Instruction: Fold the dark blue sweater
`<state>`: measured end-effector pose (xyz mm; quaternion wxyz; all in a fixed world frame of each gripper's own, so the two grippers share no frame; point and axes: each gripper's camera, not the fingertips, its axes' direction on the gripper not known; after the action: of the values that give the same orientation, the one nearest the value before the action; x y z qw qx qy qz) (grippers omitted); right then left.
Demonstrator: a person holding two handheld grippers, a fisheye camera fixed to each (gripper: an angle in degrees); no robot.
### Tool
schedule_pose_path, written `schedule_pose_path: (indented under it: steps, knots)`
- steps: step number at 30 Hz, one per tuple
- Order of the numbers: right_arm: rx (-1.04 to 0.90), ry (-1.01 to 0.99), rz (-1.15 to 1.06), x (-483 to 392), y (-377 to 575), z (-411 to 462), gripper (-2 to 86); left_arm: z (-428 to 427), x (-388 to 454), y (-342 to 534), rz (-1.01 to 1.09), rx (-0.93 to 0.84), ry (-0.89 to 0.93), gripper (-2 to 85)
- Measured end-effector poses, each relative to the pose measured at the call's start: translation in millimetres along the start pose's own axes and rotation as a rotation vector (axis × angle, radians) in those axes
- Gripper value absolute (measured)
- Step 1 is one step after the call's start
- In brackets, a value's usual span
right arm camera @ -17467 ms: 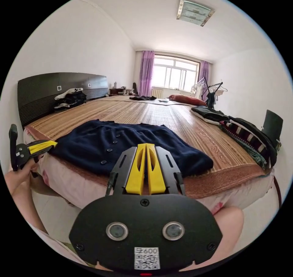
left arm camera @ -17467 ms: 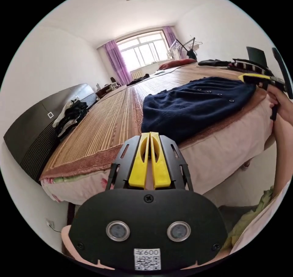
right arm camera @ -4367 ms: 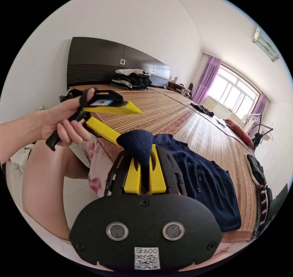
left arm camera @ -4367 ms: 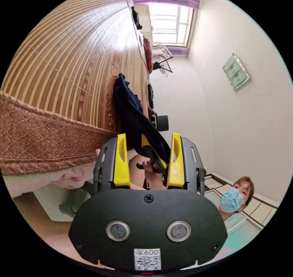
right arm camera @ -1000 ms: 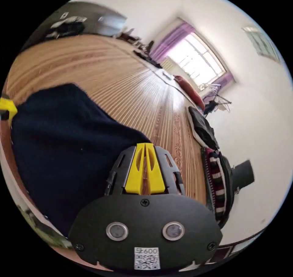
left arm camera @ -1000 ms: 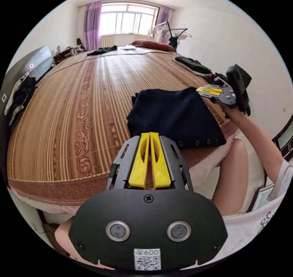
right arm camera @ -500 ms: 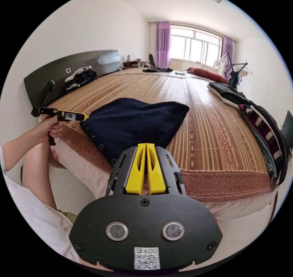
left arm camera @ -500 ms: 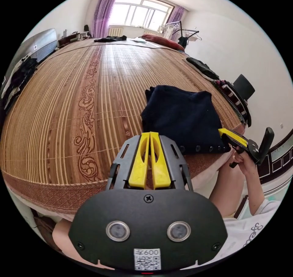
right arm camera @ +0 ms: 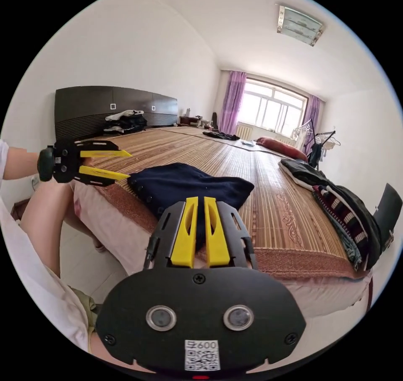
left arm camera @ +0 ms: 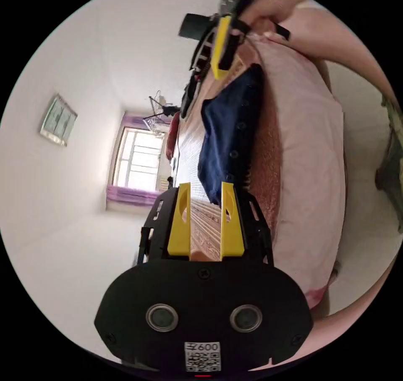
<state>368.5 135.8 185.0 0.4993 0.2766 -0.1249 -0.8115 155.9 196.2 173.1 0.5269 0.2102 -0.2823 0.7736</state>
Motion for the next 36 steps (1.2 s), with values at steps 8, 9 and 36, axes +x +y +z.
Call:
schedule_pose_path:
  steps: [8,9,36]
  knots:
    - [-0.067,-0.046,-0.079,-23,-5,-2,7.4,14,19,-62,0.255,-0.033,0.013,9.3]
    - [-0.066,-0.051,-0.086,-26,-6,-1,7.5,17,19,-68,0.260,-0.047,0.020,8.4]
    - [-0.117,-0.252,0.265,35,-66,18,6.6,33,-44,180,-0.846,-0.184,0.162,1.3]
